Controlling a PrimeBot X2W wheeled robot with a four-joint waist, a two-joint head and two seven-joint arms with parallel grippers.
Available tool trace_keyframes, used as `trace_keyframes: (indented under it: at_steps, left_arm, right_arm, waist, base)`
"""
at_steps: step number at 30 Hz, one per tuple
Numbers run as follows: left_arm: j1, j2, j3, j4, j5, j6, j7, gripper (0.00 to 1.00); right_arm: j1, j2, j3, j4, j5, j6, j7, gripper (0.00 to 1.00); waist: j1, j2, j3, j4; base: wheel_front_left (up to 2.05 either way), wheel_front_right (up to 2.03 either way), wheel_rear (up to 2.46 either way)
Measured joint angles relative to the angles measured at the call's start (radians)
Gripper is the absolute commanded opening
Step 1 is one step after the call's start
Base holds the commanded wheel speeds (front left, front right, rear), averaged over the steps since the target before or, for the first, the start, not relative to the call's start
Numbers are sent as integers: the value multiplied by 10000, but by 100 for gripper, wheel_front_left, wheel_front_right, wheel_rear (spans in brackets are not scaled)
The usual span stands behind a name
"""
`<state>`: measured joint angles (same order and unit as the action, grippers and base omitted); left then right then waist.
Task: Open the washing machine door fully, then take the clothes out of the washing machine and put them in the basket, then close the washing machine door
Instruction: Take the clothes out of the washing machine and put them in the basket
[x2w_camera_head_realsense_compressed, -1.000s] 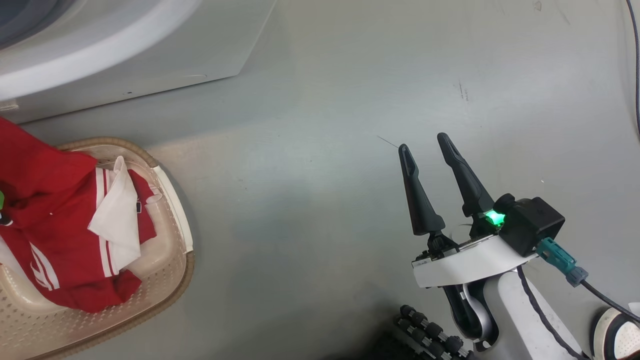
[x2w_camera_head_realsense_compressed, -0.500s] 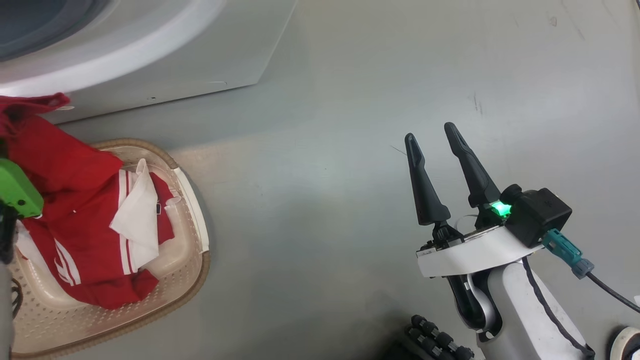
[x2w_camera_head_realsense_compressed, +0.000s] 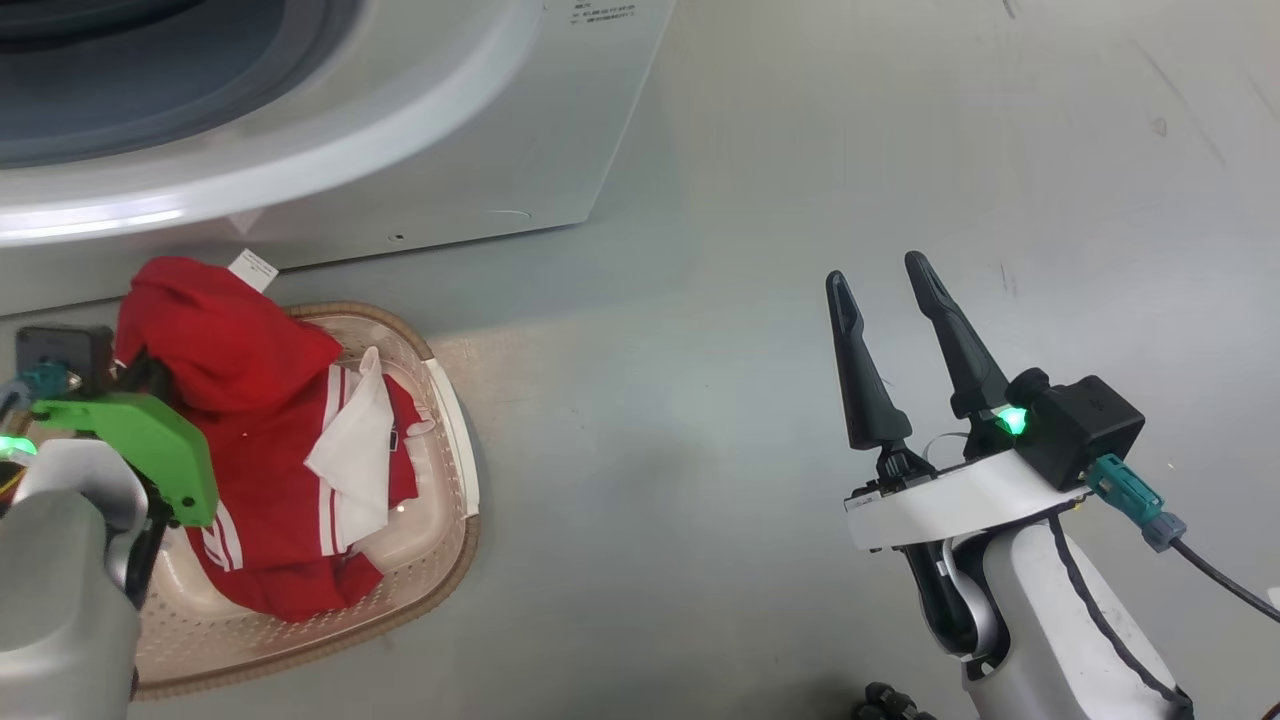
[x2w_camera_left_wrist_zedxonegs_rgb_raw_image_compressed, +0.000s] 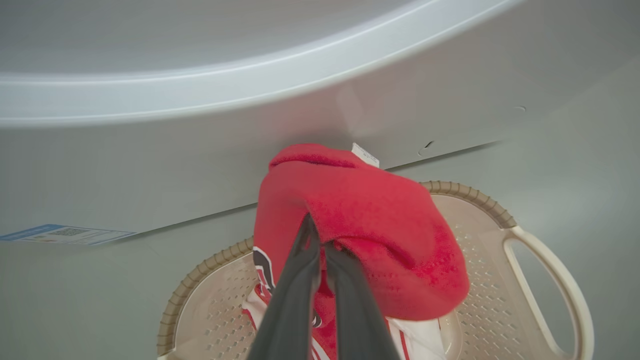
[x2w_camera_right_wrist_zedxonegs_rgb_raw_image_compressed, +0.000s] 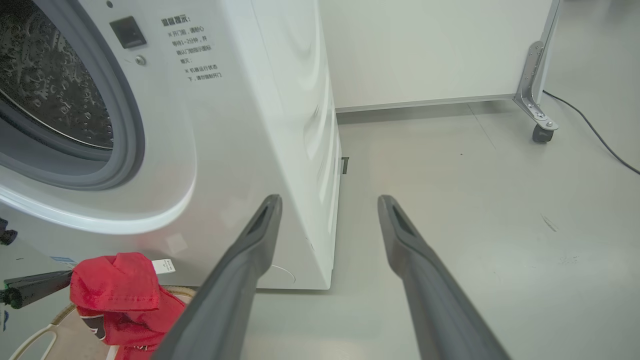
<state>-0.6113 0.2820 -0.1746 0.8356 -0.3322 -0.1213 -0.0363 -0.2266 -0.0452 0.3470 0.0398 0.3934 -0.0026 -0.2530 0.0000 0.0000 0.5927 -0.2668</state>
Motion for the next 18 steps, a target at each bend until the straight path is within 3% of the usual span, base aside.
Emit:
trace_keyframes:
  at_steps: [9, 18]
  left_arm:
    - [852, -217, -1058, 171, -50, -2, 6, 0]
    - [1337, -299, -1787, 619, -157, -2, 176, 0]
  right_arm:
    - [91, -6, 42, 59, -15, 15, 0, 100]
    - [114, -6, 33, 61, -105, 115, 0, 100]
  waist:
    - [0, 0, -456, 375]
    - [0, 0, -425, 296]
  base:
    - [0, 0, 0]
    - [0, 0, 0]
